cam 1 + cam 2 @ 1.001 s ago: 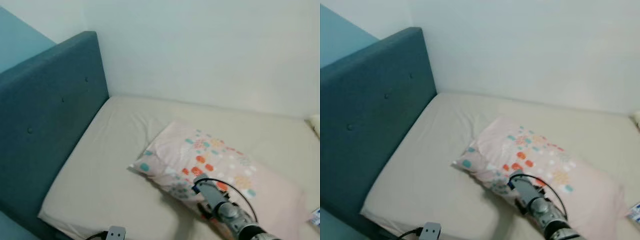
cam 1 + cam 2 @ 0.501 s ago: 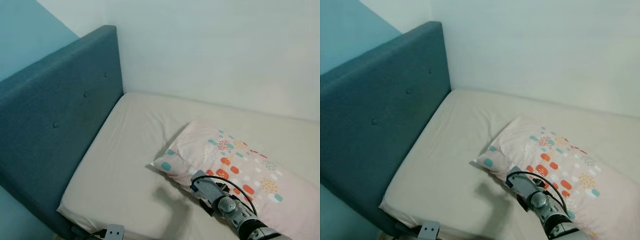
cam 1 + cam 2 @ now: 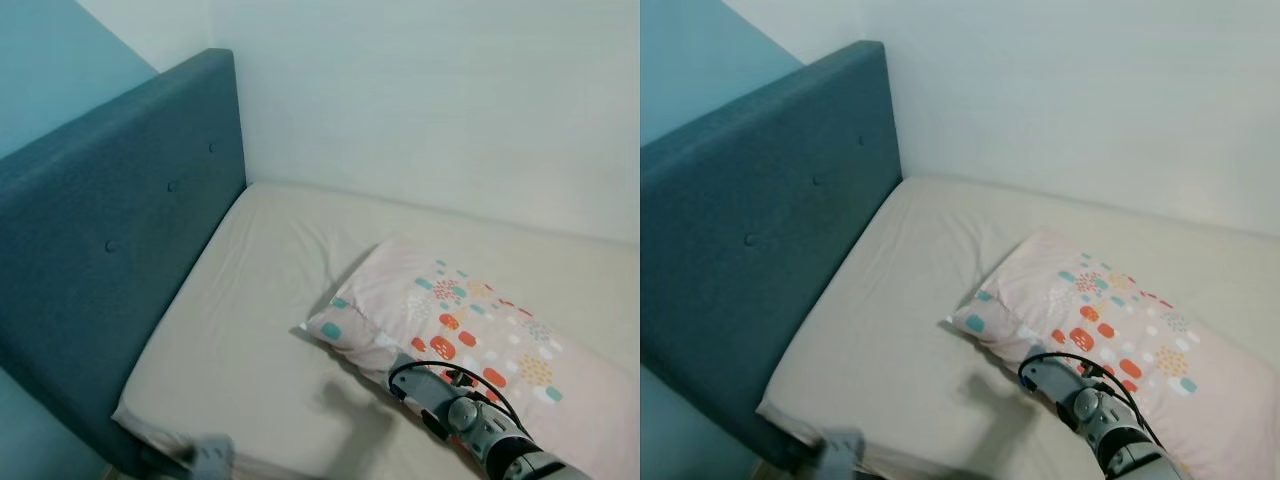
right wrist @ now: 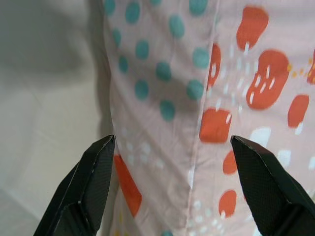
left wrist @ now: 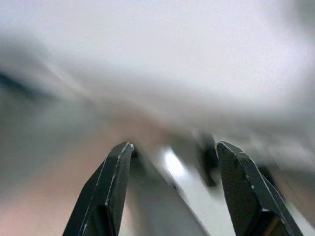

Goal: Clean up the room

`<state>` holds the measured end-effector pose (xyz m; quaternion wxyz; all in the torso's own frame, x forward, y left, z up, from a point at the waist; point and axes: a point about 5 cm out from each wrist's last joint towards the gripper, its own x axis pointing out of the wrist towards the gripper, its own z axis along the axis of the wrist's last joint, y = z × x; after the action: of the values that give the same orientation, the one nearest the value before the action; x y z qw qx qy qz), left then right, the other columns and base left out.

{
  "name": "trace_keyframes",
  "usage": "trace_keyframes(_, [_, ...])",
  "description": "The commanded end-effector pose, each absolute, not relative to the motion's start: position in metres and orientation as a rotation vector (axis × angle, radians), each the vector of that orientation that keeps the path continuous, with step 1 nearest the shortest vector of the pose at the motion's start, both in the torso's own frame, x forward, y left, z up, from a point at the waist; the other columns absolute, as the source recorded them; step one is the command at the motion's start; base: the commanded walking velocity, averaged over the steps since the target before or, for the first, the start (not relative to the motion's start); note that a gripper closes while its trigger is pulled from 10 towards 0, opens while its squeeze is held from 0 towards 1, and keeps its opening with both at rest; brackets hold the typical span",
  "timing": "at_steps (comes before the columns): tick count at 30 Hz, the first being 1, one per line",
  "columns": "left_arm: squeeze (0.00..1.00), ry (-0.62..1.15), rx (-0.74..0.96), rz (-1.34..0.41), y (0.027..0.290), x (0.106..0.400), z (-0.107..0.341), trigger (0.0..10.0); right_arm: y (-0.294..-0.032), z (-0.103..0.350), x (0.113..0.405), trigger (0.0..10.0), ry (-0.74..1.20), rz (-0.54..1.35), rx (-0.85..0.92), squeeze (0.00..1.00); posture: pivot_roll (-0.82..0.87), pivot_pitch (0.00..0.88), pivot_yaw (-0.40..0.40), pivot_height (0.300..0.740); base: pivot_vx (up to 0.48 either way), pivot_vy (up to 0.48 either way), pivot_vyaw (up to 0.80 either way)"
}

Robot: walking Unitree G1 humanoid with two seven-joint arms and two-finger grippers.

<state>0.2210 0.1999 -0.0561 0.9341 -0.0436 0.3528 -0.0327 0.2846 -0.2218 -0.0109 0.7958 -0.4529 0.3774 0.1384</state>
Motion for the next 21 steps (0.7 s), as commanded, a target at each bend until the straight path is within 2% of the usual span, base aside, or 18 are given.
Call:
trace_keyframes(1, [0.0,0.64,-0.106,-0.081,0.204,0.233,-0.045,10.0,-0.226,-0.013,0.282,10.0,0.835,0.288,-0.989,0.0,-0.01,0.083,-0.04,0.68,0.0,0.0,0.0])
trace_keyframes(6, [0.0,0.63,-0.053,-0.081,0.209,0.231,-0.044,10.0,-0.23,-0.014,0.279,10.0,0.837,0.281,-1.023,0.0,-0.01,0.083,-0.04,0.66,0.0,0.0,0.0])
trace_keyframes(21, [0.0,0.677,-0.08,-0.098,0.222,0.205,-0.056,10.0,-0.233,-0.011,0.281,10.0,0.802,0.285,-1.147,0.0,0.01,0.107,-0.042,0.61,0.0,0.0,0.0])
